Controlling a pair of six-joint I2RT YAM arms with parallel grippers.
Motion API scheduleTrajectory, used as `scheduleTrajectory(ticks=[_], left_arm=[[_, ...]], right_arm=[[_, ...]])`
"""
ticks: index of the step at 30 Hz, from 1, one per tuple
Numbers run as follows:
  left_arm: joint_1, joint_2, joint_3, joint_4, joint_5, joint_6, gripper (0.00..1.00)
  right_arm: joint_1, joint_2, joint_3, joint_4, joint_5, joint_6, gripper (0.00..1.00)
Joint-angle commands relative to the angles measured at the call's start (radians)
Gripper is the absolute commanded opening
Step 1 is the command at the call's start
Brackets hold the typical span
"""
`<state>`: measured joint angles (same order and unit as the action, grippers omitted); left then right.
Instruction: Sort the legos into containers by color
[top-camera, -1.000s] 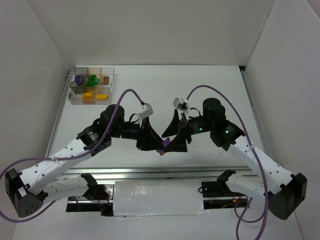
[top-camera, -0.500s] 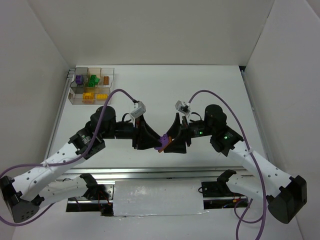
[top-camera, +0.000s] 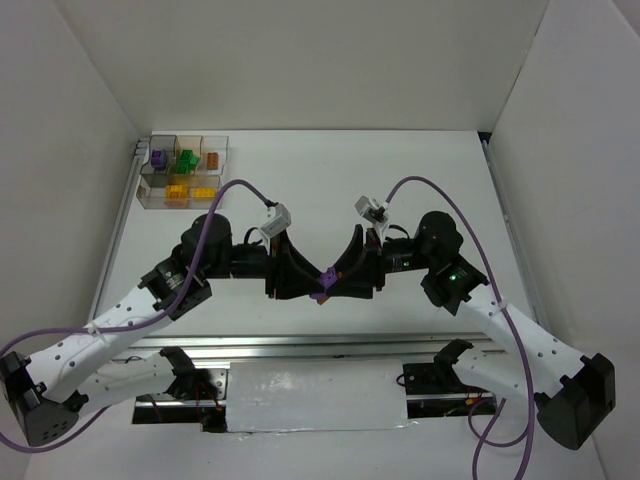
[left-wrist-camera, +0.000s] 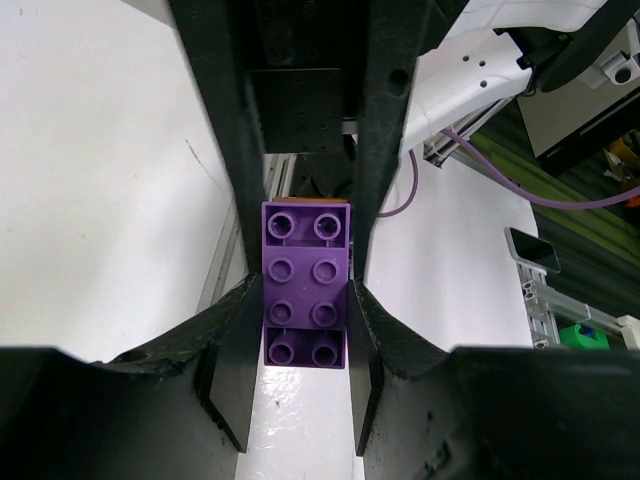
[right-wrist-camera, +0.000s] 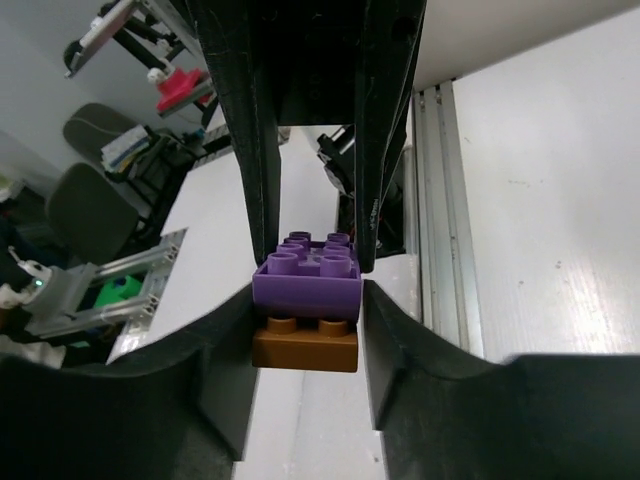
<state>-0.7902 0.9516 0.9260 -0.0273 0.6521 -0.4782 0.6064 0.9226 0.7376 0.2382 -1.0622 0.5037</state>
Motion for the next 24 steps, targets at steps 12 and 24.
scheduleTrajectory(ticks=[12, 24], left_arm=[[-0.006, 0.013, 0.011, 0.070, 0.107, -0.010, 0.24], [-0.006, 0.027, 0.000, 0.070, 0.115, -0.016, 0.66]], right_arm=[[-0.005, -0.014, -0.001, 0.010, -0.039, -0.036, 0.00], [-0.004, -0.011, 0.029, -0.073, -0.032, -0.097, 0.00]])
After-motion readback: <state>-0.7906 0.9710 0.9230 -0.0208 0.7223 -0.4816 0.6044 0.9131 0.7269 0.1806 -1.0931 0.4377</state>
